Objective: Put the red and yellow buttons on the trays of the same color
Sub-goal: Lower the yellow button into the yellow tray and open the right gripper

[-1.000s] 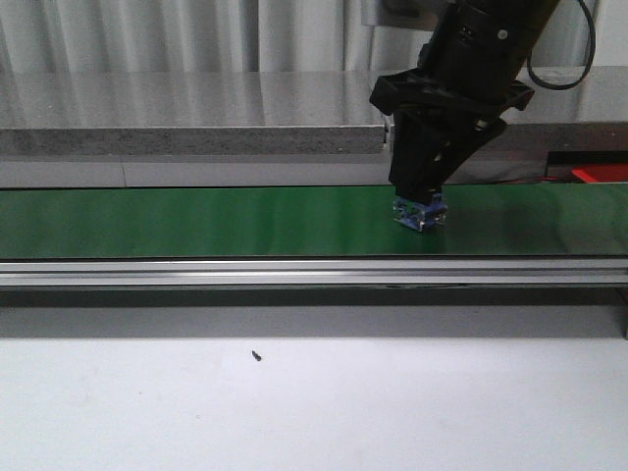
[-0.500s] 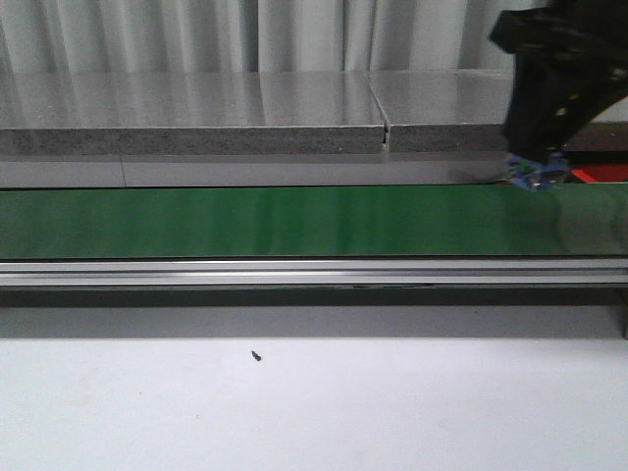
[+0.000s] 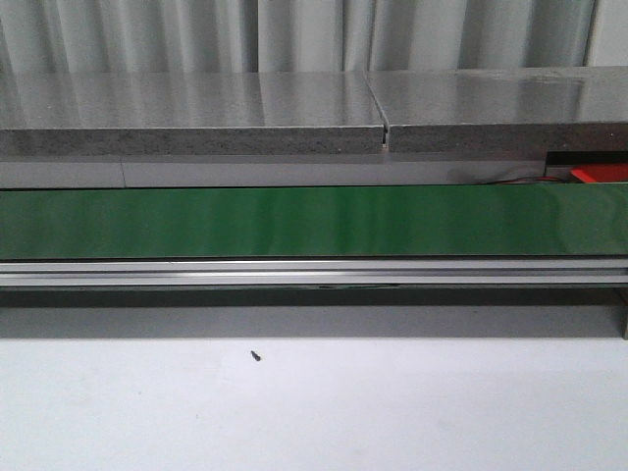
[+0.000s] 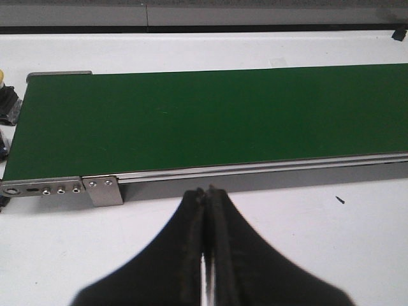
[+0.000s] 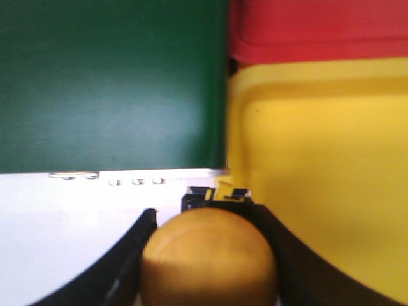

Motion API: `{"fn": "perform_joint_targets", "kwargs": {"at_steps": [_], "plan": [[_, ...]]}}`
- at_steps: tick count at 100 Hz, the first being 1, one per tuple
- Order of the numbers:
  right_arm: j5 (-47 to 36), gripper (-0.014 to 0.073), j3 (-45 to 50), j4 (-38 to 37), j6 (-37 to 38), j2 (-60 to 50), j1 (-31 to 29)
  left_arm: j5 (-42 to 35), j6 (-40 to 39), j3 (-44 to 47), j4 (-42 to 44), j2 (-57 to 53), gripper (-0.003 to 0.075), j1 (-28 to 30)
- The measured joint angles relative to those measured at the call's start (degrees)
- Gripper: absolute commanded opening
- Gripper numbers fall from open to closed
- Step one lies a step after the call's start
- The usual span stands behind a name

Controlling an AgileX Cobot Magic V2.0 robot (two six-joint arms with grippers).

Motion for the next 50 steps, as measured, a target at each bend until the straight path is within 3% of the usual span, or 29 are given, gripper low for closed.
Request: {"fn": "perform_joint_targets", "kwargs": {"at_steps": [26,50], "plan": [[-4.1,0.0274,3.3,-0.3,3.7,-0.3,-8.1,0.0,0.0,0.0,0.0,0.0,-0.0019,0.0],[-10.9,0.0274,3.8,-0.3,7.9,3.0,-10.2,0.0,0.0,0.0,0.0,0.0,-0.0019,0.0]]}}
